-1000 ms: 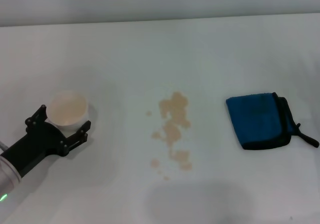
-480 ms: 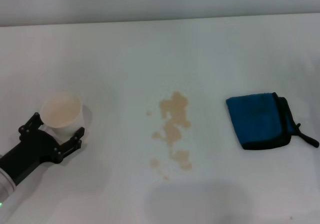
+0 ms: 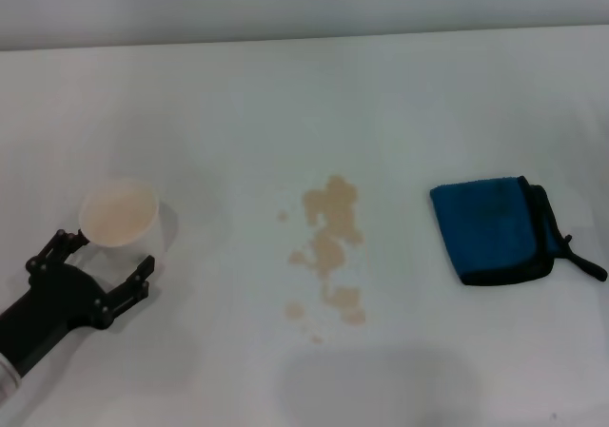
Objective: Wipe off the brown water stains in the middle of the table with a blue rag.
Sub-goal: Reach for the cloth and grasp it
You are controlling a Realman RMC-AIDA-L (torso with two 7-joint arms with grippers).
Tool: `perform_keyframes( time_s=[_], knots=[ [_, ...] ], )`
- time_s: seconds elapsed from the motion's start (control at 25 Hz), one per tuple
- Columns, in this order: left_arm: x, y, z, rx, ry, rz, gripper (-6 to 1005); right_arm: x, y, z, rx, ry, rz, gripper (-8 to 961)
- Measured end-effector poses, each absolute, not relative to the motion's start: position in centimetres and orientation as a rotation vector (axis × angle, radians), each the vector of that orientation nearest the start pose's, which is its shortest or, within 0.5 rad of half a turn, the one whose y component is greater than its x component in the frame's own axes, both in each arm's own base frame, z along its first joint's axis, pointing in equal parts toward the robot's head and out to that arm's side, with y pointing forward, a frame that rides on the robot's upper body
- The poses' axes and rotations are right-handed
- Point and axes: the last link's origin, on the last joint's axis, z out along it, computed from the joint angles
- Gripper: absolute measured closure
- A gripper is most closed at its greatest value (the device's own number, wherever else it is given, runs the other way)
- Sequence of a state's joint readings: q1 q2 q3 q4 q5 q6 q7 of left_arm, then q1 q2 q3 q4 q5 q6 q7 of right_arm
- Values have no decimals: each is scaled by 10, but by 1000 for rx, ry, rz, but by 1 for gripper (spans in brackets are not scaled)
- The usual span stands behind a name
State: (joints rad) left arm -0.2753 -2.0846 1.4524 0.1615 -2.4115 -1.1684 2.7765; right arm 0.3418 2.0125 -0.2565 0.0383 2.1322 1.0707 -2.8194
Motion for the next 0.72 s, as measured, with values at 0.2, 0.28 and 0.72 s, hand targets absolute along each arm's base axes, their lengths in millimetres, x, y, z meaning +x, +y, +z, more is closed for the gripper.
perform_keyframes(
  time_s=[0.2, 0.28, 0.72],
  knots=[
    [-353, 238, -67, -2200, -469, -558, 122, 430, 277, 36, -1339, 844, 498, 563],
    [-354, 234, -67, -2196, -476, -563, 123, 431, 276, 37, -1337, 844, 497, 563],
    [-357, 206, -35, -1954, -526, -767, 120, 433, 260, 44, -1421, 752, 473, 563]
  ],
)
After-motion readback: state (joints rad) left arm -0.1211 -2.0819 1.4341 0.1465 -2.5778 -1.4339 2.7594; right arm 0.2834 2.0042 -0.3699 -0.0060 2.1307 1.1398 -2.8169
